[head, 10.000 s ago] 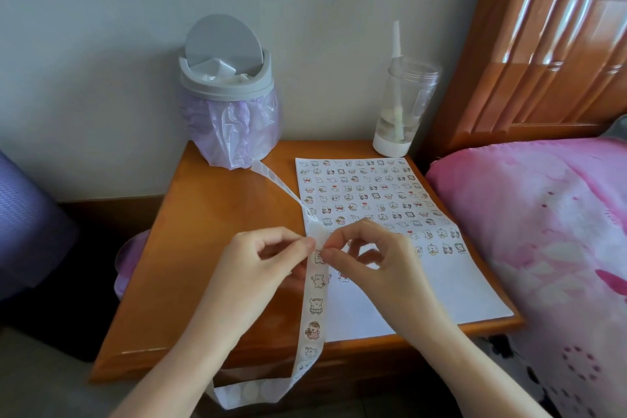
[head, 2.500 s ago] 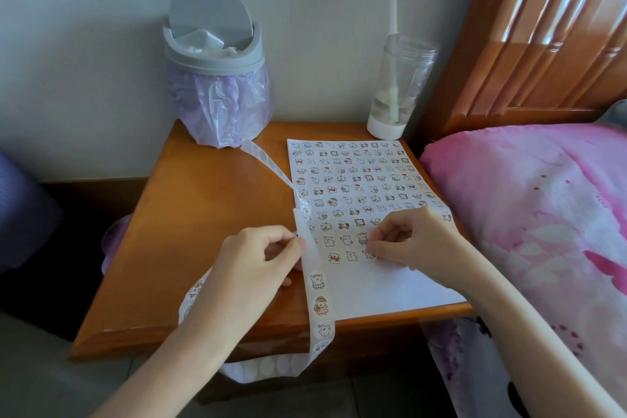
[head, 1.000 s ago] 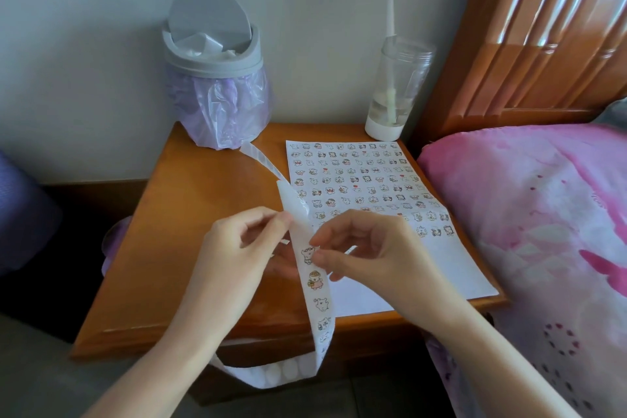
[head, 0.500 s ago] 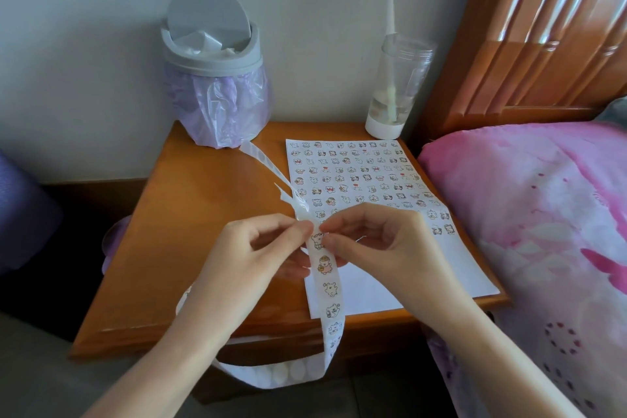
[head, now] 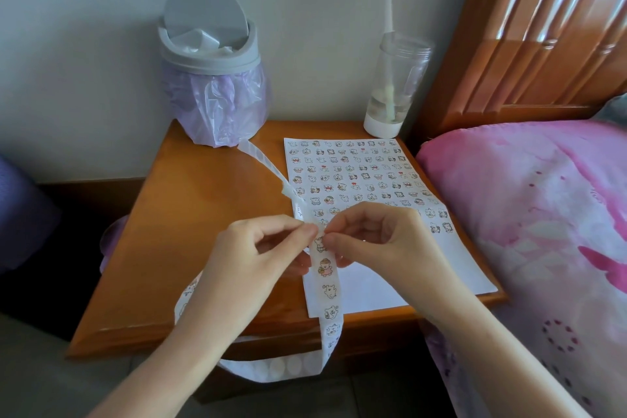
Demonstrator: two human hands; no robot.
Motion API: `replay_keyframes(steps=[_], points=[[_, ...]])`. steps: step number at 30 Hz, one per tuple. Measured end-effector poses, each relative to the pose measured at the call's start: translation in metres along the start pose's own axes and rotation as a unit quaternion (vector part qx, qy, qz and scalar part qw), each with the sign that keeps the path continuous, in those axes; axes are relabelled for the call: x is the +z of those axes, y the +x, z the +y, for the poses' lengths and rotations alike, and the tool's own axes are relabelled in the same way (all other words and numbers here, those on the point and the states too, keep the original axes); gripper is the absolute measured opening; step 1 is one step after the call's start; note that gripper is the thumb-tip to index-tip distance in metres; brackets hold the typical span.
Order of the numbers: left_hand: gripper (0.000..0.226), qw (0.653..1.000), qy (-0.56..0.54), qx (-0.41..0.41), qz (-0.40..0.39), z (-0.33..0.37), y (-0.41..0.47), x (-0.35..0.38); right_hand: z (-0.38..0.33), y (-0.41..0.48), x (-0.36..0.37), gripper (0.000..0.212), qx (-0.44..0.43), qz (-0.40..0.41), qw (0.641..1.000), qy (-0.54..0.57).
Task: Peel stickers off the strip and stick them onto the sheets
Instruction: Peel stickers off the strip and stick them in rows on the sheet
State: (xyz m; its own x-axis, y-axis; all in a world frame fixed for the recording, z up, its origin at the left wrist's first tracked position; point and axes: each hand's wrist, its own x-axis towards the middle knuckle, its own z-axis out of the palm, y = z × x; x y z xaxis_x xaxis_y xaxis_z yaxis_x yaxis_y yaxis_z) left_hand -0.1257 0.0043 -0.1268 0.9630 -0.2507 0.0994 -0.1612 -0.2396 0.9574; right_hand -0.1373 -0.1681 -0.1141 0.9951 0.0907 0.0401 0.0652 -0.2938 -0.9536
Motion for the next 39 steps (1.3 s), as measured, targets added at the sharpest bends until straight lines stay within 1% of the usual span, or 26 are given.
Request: replay_keyframes(steps=[2,4,8,10,13,16,20,22,24,26,29,34,39], points=[[0.036,1.000,0.002,-0.005,-0.002,-0.001,0.000,0.000,0.001,0.000,0.000,0.004,0.002,-0.002,1.000,-0.017],[0.033,1.000,-0.005,-0.020,-0.001,-0.003,0.001,0.001,0.003,0.000,0.001,0.005,-0.010,0.004,0.998,-0.065],[0.015,0.996,-0.052,-0.073,-0.006,-0.005,0.006,0.005,0.003,-0.001,-0.001,0.008,-0.046,0.020,0.991,-0.124],[0.015,0.993,-0.072,-0.097,-0.009,-0.005,0.007,0.007,-0.001,-0.002,-0.003,0.008,-0.062,0.012,0.986,-0.153],[0.016,0.994,-0.048,-0.095,0.007,-0.009,0.008,0.008,-0.011,-0.004,-0.016,0.002,-0.068,-0.022,0.987,-0.144],[0.016,0.997,-0.012,-0.074,0.011,-0.011,0.006,0.010,-0.011,-0.002,-0.049,0.003,-0.012,-0.017,0.994,-0.104],[0.028,0.998,0.048,-0.035,0.006,-0.013,0.004,0.015,0.007,0.003,-0.082,0.005,0.111,-0.001,0.984,-0.140],[0.022,0.996,0.083,-0.028,0.005,-0.015,0.004,0.016,0.014,0.006,-0.086,0.007,0.143,-0.001,0.979,-0.143],[0.015,0.994,0.108,-0.021,0.005,-0.015,0.003,0.017,0.017,0.008,-0.083,0.007,0.153,-0.007,0.978,-0.142],[0.014,0.992,0.125,-0.016,0.005,-0.016,0.002,0.018,0.018,0.010,-0.078,0.007,0.153,-0.012,0.978,-0.141],[0.016,0.991,0.136,-0.014,0.002,-0.018,0.001,0.019,0.020,0.012,-0.072,0.004,0.141,-0.016,0.978,-0.150],[0.006,0.991,0.132,-0.014,-0.011,-0.020,0.002,0.018,0.023,0.014,-0.066,0.006,0.138,0.003,0.980,-0.140],[0.011,0.990,0.136,-0.013,-0.017,-0.016,0.003,0.018,0.027,0.016,-0.063,0.009,0.151,0.000,0.978,-0.147]])
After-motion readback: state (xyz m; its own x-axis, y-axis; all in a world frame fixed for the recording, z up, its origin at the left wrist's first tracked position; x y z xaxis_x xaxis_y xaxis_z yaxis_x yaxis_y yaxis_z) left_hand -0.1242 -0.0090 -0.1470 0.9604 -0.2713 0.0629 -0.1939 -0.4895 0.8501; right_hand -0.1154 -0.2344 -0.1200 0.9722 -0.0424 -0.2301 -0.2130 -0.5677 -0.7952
